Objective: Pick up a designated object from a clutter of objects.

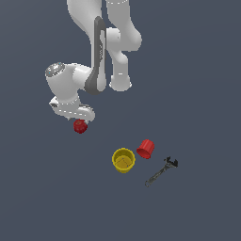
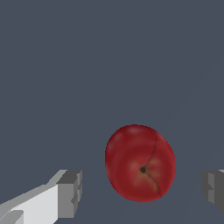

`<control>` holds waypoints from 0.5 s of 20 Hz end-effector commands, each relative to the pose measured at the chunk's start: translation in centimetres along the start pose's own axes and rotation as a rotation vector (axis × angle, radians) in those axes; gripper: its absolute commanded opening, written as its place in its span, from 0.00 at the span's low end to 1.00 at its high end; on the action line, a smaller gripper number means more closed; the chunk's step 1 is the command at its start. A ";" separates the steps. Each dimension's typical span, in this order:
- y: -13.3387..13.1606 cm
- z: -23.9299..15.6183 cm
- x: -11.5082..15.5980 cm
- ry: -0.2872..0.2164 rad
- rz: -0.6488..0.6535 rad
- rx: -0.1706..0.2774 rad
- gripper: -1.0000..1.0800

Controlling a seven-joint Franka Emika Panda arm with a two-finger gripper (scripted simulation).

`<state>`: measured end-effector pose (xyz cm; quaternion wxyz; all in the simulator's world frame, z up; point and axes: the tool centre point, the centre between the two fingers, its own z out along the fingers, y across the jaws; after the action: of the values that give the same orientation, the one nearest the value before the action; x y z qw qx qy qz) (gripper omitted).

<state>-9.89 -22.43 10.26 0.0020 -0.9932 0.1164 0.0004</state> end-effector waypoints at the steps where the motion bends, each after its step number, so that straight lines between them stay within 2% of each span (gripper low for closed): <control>1: 0.6 0.5 -0.4 0.001 0.007 -0.003 0.96; 10: 0.8 1.3 -0.6 0.000 0.009 -0.003 0.96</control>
<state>-10.57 -23.05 9.29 0.0003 -0.9927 0.1208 0.0001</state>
